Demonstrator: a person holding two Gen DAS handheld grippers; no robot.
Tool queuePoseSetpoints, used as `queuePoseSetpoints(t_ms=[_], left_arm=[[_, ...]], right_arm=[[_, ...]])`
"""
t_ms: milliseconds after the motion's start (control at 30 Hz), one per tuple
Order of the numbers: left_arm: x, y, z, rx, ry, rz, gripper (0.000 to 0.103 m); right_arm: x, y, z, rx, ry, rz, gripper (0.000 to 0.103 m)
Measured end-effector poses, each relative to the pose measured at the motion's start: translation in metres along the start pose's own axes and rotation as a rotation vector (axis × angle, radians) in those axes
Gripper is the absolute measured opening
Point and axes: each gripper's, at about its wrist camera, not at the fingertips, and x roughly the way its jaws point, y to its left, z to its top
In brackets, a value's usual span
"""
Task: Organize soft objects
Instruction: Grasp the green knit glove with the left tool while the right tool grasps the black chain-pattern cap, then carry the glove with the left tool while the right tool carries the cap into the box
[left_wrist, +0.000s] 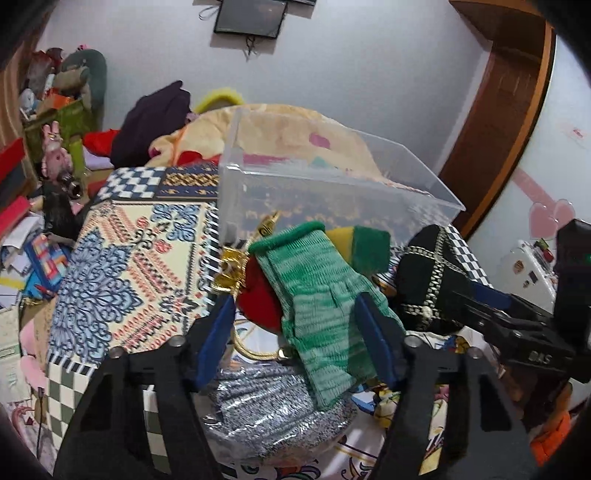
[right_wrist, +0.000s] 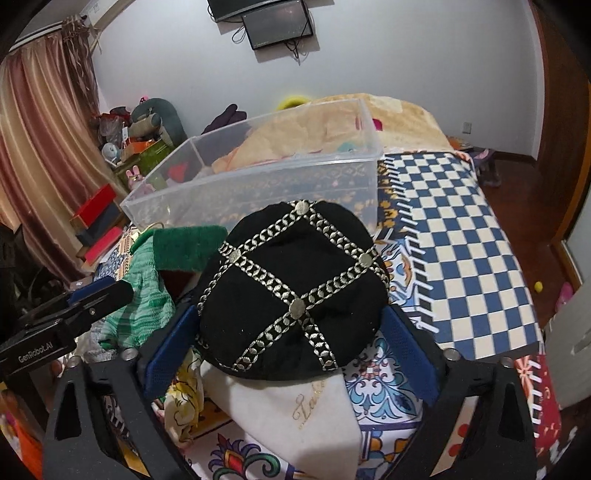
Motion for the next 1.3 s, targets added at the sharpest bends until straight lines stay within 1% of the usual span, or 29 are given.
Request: queuePoseSetpoints(t_ms=[33,67,133,167,233,267,333,367,433,467,533,600,700,1000,1167,1300], left_arm=[[0.001,0.0,0.0,-0.002,0.006,-0.007,0.054],[0.003,0.001,-0.001,-0.005,0.014,-0.02,0.05],[0.004,0.001,-0.002,-0.009,0.026,-0.043,0.036],[0.004,0.001,-0.002,-0.007,0.029,-0.051,0.034],[0.005,-0.002,-0.003,0.007,0.026,-0.05,0.026],[0.004,-0.004,-0.003,0.019,0.021,-0.045,0.025],[0.002,-0.009,-0.004,0.035,0.012,-0.034,0.019],[0.0,-0.011,-0.003,0.043,0.007,-0.034,0.018],[-0.004,-0.012,-0.003,0.047,0.0,-0.037,0.016],[-0.007,-0.013,-0.002,0.048,-0.005,-0.038,0.015],[-0.013,-0.014,0.0,0.047,-0.019,-0.041,0.015],[-0.019,-0.015,0.001,0.051,-0.034,-0.042,0.014],[-0.03,-0.017,0.006,0.066,-0.069,-0.026,0.013],[-0.055,-0.022,0.025,0.081,-0.162,-0.018,0.013],[-0.069,-0.026,0.043,0.099,-0.235,-0.003,0.013],[-0.079,-0.03,0.061,0.112,-0.302,0.011,0.013]], right_arm=[[0.0,0.0,0.0,0.0,0.005,0.006,0.09],[-0.001,-0.001,0.0,-0.002,0.005,0.004,0.088],[-0.003,-0.003,-0.001,-0.006,0.001,0.001,0.08],[-0.002,-0.002,0.0,-0.01,0.001,0.002,0.078],[-0.003,-0.001,0.001,-0.016,-0.005,-0.009,0.067],[-0.003,-0.002,0.002,-0.02,-0.005,-0.011,0.065],[-0.004,-0.002,0.003,-0.024,-0.011,-0.014,0.056],[-0.005,-0.002,0.003,-0.025,-0.016,-0.016,0.053],[-0.008,-0.004,0.003,-0.027,-0.027,-0.021,0.042],[-0.01,-0.005,0.003,-0.026,-0.03,-0.02,0.04],[-0.013,-0.007,0.005,-0.025,-0.036,-0.019,0.031],[-0.017,-0.008,0.006,-0.02,-0.048,-0.015,0.027],[-0.026,-0.014,0.007,-0.011,-0.072,-0.009,0.024],[-0.058,-0.008,0.017,-0.031,-0.177,-0.014,0.023],[-0.073,-0.003,0.029,-0.05,-0.239,-0.008,0.023],[-0.08,-0.001,0.046,-0.063,-0.298,-0.014,0.023]])
